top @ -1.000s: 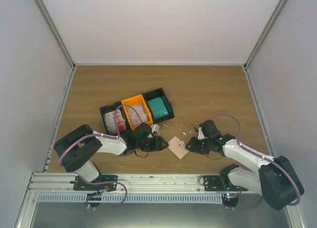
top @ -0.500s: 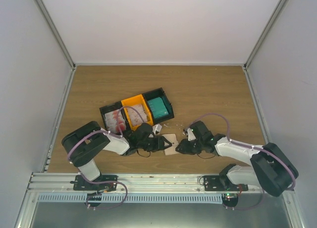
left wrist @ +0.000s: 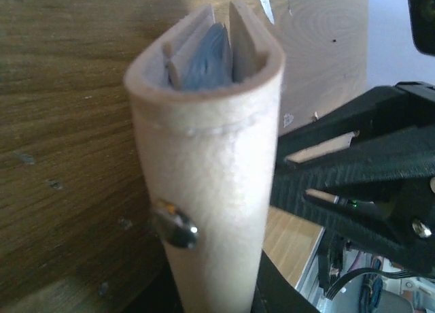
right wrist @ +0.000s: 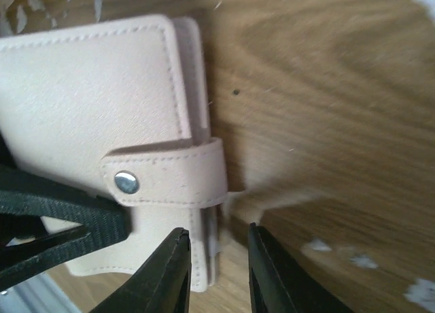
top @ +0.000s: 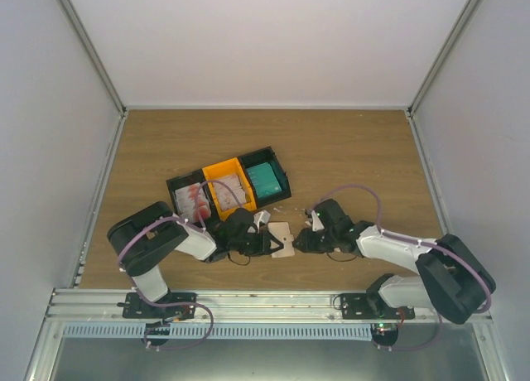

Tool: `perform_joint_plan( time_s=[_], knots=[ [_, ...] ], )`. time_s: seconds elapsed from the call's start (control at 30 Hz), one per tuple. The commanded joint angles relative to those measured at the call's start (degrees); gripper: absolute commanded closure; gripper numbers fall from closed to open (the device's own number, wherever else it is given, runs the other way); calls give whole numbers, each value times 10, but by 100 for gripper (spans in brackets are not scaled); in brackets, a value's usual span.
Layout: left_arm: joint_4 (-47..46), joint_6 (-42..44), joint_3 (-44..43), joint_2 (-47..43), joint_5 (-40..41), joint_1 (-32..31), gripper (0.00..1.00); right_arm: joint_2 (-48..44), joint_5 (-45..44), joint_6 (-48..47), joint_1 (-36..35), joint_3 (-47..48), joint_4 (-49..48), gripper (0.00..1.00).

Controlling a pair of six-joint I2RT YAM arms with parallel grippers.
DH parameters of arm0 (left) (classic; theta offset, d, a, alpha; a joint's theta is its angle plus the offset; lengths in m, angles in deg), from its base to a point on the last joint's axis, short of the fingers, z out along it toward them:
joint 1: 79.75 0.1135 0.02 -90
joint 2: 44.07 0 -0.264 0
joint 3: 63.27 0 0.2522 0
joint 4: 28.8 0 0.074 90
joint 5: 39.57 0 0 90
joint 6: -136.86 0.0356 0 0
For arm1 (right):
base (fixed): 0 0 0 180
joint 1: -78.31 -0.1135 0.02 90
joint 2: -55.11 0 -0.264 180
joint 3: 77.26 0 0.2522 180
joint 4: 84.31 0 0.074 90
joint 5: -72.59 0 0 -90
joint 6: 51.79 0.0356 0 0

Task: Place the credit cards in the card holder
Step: Open the card holder at the center of the board.

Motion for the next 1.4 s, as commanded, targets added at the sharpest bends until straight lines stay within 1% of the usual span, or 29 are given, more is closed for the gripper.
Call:
perform_joint_plan(
  time_s=[0.0, 0.1, 0.2, 0.37, 0.53, 0.7, 1.0, 1.13, 1.37],
  knots=[
    [-21, 34, 5, -20, 10, -3, 88, -6, -109, -14, -3, 19, 95, 73],
    [-9, 49, -2, -31, 13, -3, 95, -16, -131, -18, -8, 47, 118, 69],
    [15, 64, -10, -44, 22, -3, 100, -27, -133, -23, -17, 78, 127, 61],
    [50, 105, -29, -71, 28, -3, 100, -25, -129, -22, -45, 125, 122, 46],
    [68, 145, -46, -92, 25, -3, 100, 7, -129, -16, -67, 160, 113, 41],
    [80, 157, -47, -112, 36, -3, 100, 42, -164, -2, -82, 169, 147, 42],
    [84, 165, -47, -124, 52, -3, 98, 65, -227, 19, -84, 163, 201, 48],
    [97, 170, -50, -125, 63, -2, 98, 69, -284, 34, -84, 174, 225, 52],
    [139, 167, -53, -131, 109, 1, 100, 67, -381, 59, -84, 197, 289, 60]
  ],
)
